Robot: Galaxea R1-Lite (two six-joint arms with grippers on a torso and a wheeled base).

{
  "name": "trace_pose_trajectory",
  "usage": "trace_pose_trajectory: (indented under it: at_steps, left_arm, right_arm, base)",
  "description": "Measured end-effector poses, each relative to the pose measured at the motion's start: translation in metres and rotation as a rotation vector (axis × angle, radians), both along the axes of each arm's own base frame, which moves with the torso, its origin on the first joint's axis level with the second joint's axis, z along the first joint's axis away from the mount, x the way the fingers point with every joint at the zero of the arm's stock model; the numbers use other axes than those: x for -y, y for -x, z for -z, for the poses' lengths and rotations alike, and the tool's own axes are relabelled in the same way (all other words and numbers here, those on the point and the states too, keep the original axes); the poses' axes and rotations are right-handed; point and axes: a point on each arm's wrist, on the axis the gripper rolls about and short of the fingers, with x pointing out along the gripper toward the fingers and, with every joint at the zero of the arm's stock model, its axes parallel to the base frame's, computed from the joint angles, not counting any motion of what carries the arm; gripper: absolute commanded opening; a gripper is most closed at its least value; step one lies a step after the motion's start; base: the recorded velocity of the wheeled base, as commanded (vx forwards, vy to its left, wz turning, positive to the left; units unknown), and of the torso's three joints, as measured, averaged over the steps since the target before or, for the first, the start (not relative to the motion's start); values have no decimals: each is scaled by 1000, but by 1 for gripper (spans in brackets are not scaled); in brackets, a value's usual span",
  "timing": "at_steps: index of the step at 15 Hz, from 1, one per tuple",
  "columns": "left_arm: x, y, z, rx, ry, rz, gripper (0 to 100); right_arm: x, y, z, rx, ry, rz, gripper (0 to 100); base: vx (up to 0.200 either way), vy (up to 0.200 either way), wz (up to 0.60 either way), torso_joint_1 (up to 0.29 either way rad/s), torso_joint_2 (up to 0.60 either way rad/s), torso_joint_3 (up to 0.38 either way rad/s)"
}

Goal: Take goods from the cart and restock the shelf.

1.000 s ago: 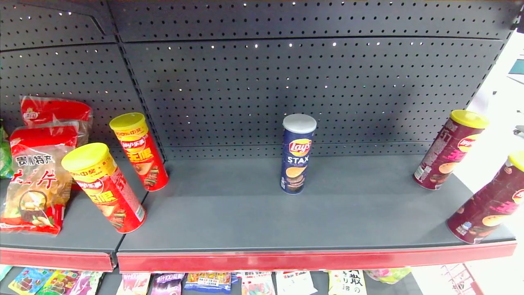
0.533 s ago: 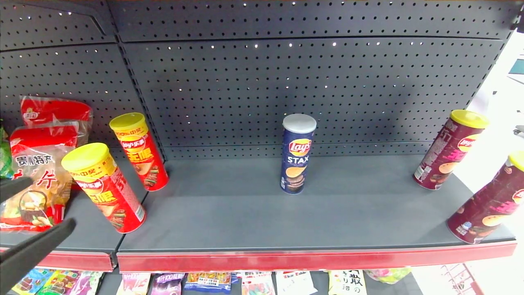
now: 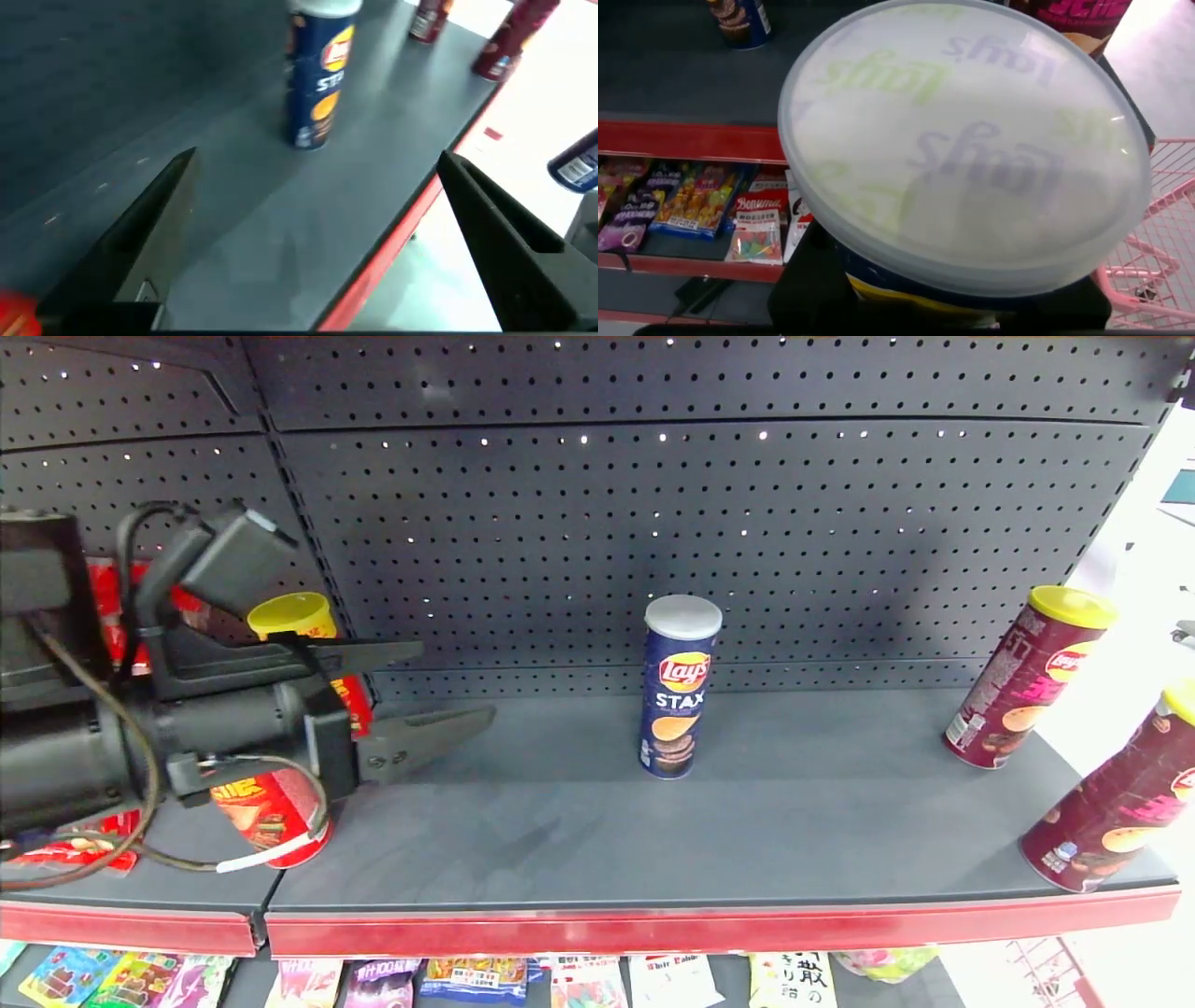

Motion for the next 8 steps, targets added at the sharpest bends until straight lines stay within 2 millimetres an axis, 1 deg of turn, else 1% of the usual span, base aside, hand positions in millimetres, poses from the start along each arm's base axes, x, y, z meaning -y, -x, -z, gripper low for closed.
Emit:
trace_pose_trajectory:
  at_steps: [3,6,8]
  left_arm:
    - [30,-27,19,-21,-4,65,100]
    - [47,-46,36,-47,-16,85,100]
    - [57,-61,41,-53,-20,90,100]
  right_arm:
    - [0,2,1,21,0,11,0]
    - [0,3,1,31,0,14,0]
    - [0,3,1,34,0,14,0]
  base:
    - [0,0,0,0,0,0]
    - [0,0,0,0,0,0]
    - [0,0,0,0,0,0]
